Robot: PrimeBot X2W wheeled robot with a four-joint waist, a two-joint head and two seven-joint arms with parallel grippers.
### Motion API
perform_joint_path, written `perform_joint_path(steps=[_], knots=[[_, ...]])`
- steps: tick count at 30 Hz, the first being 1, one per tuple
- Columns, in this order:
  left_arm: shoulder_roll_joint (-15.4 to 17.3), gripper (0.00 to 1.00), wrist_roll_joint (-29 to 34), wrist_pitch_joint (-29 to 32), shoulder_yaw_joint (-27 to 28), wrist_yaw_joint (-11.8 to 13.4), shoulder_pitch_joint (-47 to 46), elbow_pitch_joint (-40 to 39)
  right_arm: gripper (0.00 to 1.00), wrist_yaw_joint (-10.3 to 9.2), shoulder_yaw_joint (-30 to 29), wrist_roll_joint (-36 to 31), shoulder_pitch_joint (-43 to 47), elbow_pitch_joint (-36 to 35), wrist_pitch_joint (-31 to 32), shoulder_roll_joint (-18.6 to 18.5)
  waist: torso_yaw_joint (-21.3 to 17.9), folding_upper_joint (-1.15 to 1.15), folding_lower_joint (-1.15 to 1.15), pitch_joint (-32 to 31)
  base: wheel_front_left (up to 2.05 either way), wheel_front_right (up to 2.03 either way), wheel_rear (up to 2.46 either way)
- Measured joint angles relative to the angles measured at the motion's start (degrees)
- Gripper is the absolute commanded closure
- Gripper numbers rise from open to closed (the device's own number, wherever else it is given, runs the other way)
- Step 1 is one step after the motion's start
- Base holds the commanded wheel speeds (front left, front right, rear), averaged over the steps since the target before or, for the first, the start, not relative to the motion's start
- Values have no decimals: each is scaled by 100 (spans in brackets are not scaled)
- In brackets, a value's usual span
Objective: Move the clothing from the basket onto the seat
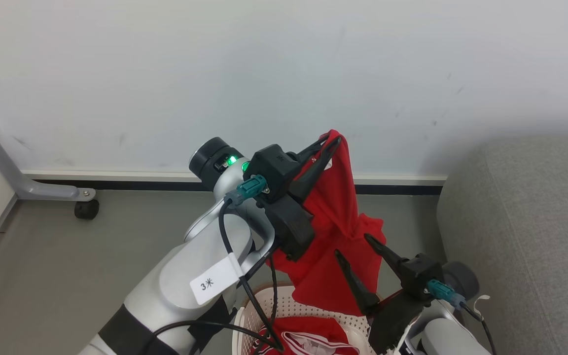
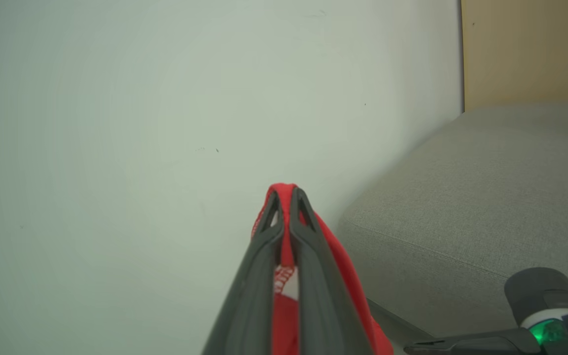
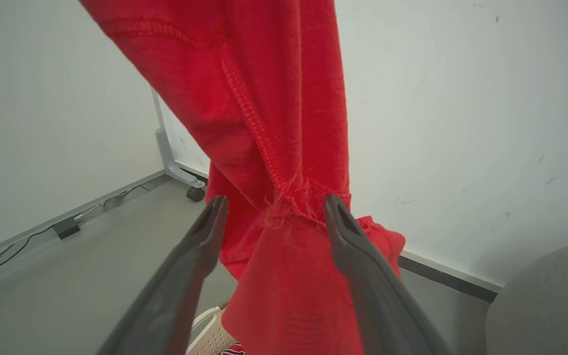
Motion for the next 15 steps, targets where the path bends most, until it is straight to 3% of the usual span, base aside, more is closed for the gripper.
perform_joint_path(steps=[15], knots=[[4,100,-209,260,-221,0,-68,-376,0,1,716,181,-796,915,-1,3,164,0,0,-24,0,0,0]])
